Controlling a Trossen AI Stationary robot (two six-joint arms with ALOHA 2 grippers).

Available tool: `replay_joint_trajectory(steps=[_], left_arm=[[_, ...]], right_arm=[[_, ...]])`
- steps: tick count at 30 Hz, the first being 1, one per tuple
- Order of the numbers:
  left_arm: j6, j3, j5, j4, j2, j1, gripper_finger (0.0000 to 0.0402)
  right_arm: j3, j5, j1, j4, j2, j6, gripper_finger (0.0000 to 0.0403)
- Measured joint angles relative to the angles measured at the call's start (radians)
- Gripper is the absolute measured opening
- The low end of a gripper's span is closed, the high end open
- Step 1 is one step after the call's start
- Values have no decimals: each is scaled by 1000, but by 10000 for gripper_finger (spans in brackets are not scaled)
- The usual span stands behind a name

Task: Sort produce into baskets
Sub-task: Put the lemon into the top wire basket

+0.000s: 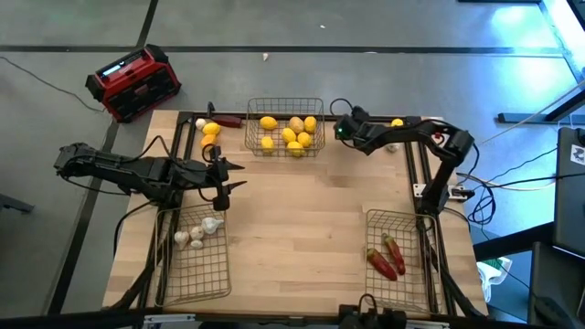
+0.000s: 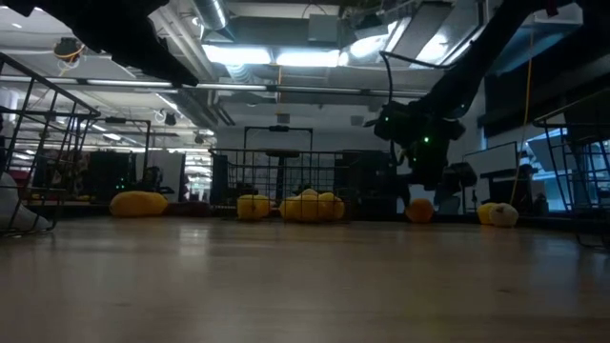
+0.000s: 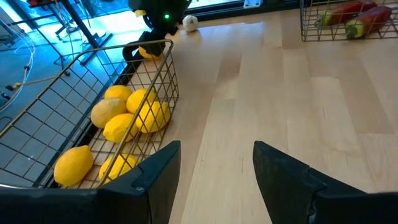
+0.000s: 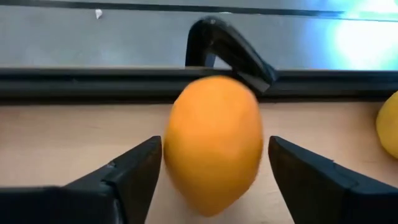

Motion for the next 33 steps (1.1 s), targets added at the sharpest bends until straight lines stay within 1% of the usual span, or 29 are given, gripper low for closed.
replay_joint_trajectory(steps=[5, 10, 12, 14, 19, 22, 27, 33], left_arm=[[0, 0, 0, 0, 0, 0, 198], [10, 0, 0, 0, 0, 0, 198], [15, 0, 0, 0, 0, 0, 198], [15, 0, 0, 0, 0, 0, 198], [14, 0, 0, 0, 0, 0, 198], [14, 0, 0, 0, 0, 0, 198], [-7, 0, 0, 0, 0, 0, 198], [-10, 0, 0, -1, 0, 0, 198]], right_arm=[[0, -19, 0, 3, 49, 10, 281], [0, -27, 0, 12, 48, 3, 279], [0, -25, 0, 15, 48, 2, 272], [0, -22, 0, 14, 48, 1, 255], [0, -19, 1, 13, 48, -3, 197], [0, -20, 1, 12, 48, -2, 179], [0, -27, 18, 13, 45, -3, 181], [0, -22, 68, -5, -13, -27, 179]])
